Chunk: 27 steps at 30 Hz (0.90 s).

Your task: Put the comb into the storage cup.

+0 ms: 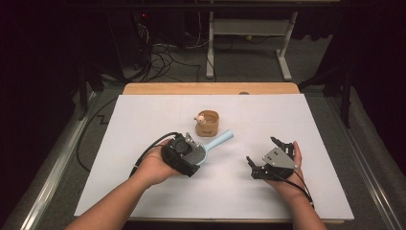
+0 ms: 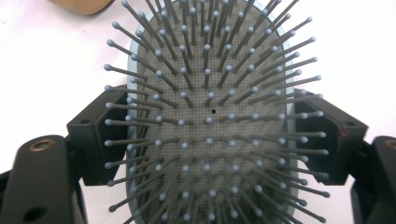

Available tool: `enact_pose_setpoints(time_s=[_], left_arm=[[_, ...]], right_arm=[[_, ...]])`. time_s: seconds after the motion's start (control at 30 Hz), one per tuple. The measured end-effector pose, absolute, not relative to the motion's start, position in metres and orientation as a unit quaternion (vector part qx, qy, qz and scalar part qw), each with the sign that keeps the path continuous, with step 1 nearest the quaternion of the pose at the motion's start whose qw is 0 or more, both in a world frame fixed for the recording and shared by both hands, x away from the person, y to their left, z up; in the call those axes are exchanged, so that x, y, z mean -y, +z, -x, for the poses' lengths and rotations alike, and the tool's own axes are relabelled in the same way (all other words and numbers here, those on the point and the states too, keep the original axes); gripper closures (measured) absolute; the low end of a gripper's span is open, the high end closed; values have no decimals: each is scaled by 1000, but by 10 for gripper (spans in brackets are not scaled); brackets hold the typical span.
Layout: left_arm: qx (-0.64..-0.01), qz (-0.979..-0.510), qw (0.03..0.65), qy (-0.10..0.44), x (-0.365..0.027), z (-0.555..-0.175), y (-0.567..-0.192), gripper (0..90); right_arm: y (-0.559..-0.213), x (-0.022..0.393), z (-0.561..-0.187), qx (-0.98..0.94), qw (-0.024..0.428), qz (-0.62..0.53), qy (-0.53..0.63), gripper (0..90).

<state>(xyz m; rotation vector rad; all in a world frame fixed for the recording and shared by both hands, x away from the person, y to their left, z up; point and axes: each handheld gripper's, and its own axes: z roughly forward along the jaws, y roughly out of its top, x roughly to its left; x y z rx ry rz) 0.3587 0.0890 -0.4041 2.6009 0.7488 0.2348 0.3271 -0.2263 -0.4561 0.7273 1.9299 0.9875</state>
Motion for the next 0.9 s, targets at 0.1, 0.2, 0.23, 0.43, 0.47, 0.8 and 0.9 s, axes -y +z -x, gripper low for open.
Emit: enact_pose_setpoints(time_s=[0.1,0.2,0.23,0.43,0.47,0.8,0.9], left_arm=[[-269,-936,210,85,-87,-359,-404,203],[-270,-937,207,85,-86,-358,-404,203],[-269,-937,206,87,-85,-358,-404,203],[-262,-938,210,90,-80,-355,-398,203],[-262,-938,209,90,-79,-355,-397,203],[-251,-941,209,90,-70,-352,-396,203],[-247,-942,209,88,-70,-350,-395,203]], right_arm=[[-458,225,-324,-774,420,-277,383,5],[-461,223,-320,-783,428,-257,371,5],[-462,222,-319,-786,431,-251,366,5],[-466,214,-314,-797,441,-222,348,5],[-467,213,-314,-799,443,-216,346,5],[-471,208,-312,-808,455,-187,325,5],[-472,206,-310,-809,457,-181,322,5]])
